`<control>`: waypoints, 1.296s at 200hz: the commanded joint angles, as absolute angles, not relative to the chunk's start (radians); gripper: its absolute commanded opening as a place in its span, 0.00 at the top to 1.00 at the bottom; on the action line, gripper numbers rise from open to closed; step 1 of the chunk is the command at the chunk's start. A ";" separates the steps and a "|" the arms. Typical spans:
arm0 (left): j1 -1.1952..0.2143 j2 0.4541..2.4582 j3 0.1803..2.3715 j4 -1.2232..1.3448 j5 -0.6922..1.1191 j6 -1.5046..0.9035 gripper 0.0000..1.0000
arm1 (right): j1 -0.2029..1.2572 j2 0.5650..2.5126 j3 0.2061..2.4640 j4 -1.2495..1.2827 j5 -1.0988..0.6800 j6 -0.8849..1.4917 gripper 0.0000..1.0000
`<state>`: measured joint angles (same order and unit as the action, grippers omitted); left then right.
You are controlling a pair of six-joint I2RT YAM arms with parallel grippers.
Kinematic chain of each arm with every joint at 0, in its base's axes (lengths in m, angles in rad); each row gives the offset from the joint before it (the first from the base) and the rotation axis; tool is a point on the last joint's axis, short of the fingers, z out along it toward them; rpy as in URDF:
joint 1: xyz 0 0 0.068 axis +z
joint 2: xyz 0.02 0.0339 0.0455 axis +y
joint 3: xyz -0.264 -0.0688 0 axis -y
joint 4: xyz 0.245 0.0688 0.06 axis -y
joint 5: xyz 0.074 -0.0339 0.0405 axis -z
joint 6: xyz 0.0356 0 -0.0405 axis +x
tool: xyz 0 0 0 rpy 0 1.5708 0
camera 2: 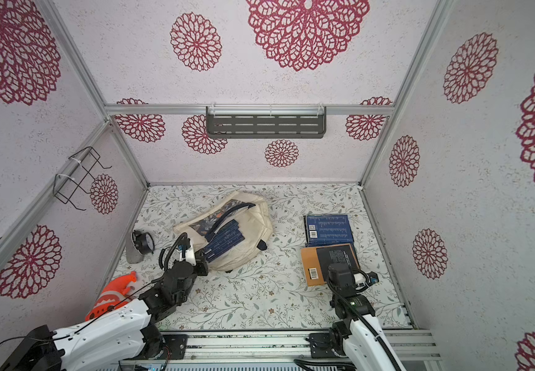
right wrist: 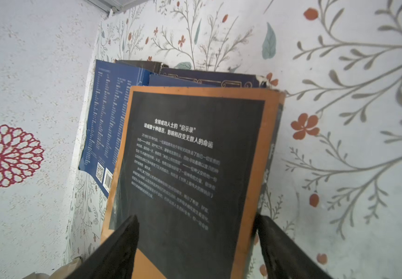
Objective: Take out the books from the canvas bag
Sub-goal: Place the book on the book.
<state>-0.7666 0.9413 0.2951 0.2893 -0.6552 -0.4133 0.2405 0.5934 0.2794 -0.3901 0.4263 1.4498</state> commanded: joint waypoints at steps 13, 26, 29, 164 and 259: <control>-0.762 0.939 0.322 0.281 -0.652 -0.423 1.00 | 0.236 0.603 0.324 -0.427 0.402 1.476 0.19; -0.762 0.939 0.321 0.279 -0.653 -0.424 1.00 | 0.236 0.603 0.325 -0.417 0.408 1.485 0.19; -0.762 0.939 0.322 0.279 -0.652 -0.425 1.00 | 0.236 0.602 0.325 -0.415 0.409 1.486 0.19; -0.762 0.937 0.321 0.280 -0.652 -0.425 1.00 | 0.221 0.732 0.409 -0.424 0.410 1.416 0.01; -0.763 0.933 0.314 0.293 -0.652 -0.417 1.00 | 0.217 0.792 0.576 -0.654 0.466 1.325 0.01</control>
<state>-0.7666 0.9424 0.2985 0.2836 -0.6525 -0.4164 0.2222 0.7639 0.5278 -0.5507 0.4263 1.3571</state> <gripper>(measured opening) 0.052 0.989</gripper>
